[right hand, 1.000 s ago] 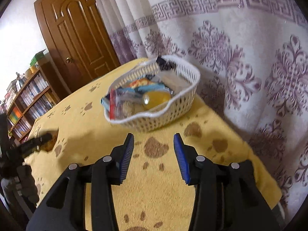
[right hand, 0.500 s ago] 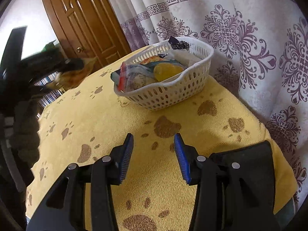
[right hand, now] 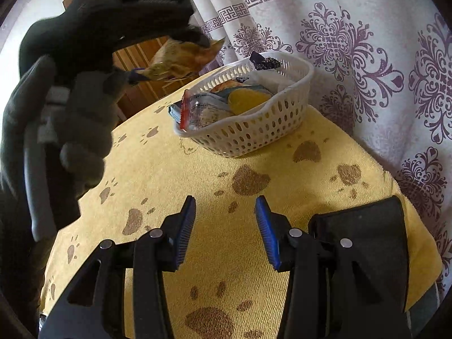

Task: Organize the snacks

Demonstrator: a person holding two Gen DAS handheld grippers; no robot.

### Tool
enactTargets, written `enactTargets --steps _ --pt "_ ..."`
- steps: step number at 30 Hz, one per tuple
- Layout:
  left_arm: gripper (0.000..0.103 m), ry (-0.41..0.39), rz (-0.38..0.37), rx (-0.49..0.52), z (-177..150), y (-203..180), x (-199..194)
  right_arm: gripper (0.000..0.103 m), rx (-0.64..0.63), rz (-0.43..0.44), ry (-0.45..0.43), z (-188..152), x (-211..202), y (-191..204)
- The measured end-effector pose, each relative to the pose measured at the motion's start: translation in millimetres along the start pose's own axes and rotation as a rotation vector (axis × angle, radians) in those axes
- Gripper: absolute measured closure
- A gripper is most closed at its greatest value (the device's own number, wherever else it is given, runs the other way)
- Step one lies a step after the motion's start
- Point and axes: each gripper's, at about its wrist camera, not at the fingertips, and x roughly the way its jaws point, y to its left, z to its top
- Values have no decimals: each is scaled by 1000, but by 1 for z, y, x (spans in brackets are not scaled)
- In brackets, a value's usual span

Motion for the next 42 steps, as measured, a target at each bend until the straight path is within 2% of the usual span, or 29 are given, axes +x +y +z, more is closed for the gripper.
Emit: enactTargets --steps 6,13,20,22,23,26,29,33,36,38,42 --pt "19 17 -31 25 -5 -9 9 57 12 0 0 -1 -1 -1" --pt "19 9 -19 -21 -14 10 -1 57 12 -11 -1 -1 -3 -1" --pt "19 -20 26 -19 -25 21 -17 57 4 -23 8 -1 0 2" --pt "19 -32 57 0 -32 22 -23 53 2 -27 11 -2 0 3" --pt "19 -38 73 10 -35 23 -26 47 3 -30 9 -2 0 3" --pt "19 -59 112 35 -42 23 -33 46 -4 -37 8 -3 -2 6" --pt "18 -96 182 70 -51 23 -42 44 -7 -46 7 -3 -2 8" --pt "14 -155 302 145 -65 20 -54 30 -13 -64 -5 -2 -2 11" --pt "12 -159 377 165 -73 21 -58 22 -14 -77 -7 0 -3 12" --pt "12 -161 415 166 -78 23 -60 19 -16 -86 -9 2 -3 13" --pt "12 -187 446 167 -89 26 -67 19 -27 -105 -17 4 -5 14"
